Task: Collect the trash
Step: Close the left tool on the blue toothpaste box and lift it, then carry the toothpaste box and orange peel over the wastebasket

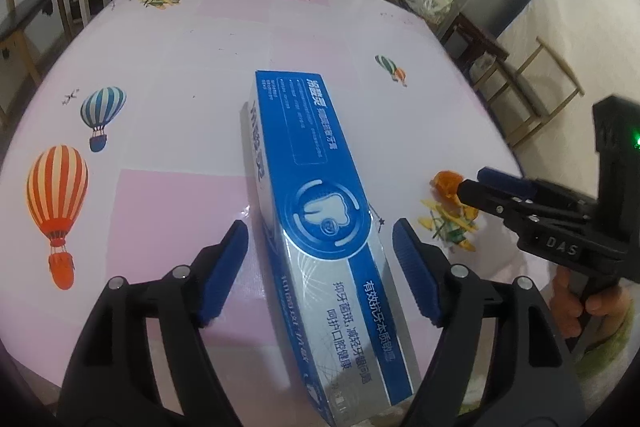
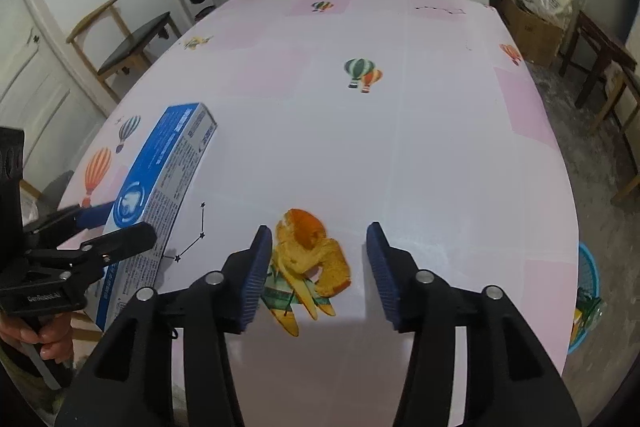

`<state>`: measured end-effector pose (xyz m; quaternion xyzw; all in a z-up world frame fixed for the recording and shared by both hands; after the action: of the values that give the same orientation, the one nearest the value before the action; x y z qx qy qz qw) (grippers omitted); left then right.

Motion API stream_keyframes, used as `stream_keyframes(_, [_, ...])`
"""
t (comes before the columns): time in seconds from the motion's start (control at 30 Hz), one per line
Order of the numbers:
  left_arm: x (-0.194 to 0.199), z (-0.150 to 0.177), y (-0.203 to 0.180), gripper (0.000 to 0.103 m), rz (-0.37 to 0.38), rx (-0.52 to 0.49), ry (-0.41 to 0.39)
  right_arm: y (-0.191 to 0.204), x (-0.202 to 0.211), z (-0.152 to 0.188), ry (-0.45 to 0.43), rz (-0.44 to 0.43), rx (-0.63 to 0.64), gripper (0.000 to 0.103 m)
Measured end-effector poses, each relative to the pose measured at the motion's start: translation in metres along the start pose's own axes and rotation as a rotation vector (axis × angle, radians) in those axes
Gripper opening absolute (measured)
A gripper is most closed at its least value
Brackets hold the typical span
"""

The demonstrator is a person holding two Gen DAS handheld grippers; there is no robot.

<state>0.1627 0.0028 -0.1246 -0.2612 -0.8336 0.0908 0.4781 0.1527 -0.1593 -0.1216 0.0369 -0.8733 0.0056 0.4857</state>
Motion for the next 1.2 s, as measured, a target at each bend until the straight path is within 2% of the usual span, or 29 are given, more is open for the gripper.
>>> stream_keyframes(0.17, [-0.001, 0.003, -0.003, 0.07, -0.07, -0.039, 0.002, 0.01, -0.012, 0.005, 0.018, 0.0, 0.043, 0.05])
stream_keyframes(0.2, [-0.001, 0.004, -0.003, 0.068, -0.088, -0.048, 0.001, 0.012, -0.012, 0.006, 0.006, 0.012, 0.059, 0.048])
stream_keyframes(0.27, [0.0, 0.005, -0.003, 0.059, -0.114, -0.066, -0.007, 0.015, -0.012, 0.007, -0.006, 0.039, 0.09, 0.034])
stream_keyframes(0.3, [0.001, 0.005, -0.003, 0.054, -0.126, -0.07, -0.01, 0.016, -0.012, 0.007, -0.008, 0.042, 0.098, 0.031])
stream_keyframes(0.37, [0.002, 0.006, -0.001, 0.052, -0.142, -0.069, -0.019, 0.015, -0.011, 0.007, -0.007, 0.034, 0.093, 0.022])
stream_keyframes(0.47, [0.005, 0.006, 0.0, 0.049, -0.144, -0.053, -0.027, 0.007, -0.007, 0.006, -0.011, -0.02, 0.033, 0.015])
stream_keyframes(0.73, [0.019, -0.005, -0.023, 0.046, -0.116, -0.064, -0.068, -0.037, 0.022, 0.014, -0.067, -0.155, -0.164, 0.012])
stream_keyframes(0.87, [0.022, -0.016, -0.057, 0.046, -0.028, -0.088, -0.084, -0.075, 0.055, 0.02, -0.153, -0.182, -0.274, 0.012])
stream_keyframes(1.03, [0.015, -0.037, -0.127, 0.046, 0.132, -0.16, -0.069, -0.165, 0.113, 0.05, -0.296, -0.097, -0.474, 0.012])
stream_keyframes(1.13, [-0.001, -0.044, -0.183, 0.046, 0.262, -0.188, -0.012, -0.225, 0.145, 0.083, -0.357, 0.008, -0.602, 0.012])
stream_keyframes(1.2, [-0.025, -0.045, -0.225, 0.046, 0.375, -0.17, 0.077, -0.259, 0.16, 0.11, -0.377, 0.052, -0.69, 0.012])
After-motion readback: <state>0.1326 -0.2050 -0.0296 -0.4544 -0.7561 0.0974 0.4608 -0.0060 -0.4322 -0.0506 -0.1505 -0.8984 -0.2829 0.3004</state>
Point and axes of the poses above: each gripper's, at about its wrist camera, not at the fingertips, and x roughly against the way its jaws point, y to its left, z to its underside, the point moved 6 cm from there along -x, roughly the way its jaws point, and after that the axes turned 7 degrees about z, right-handed, at the moved point
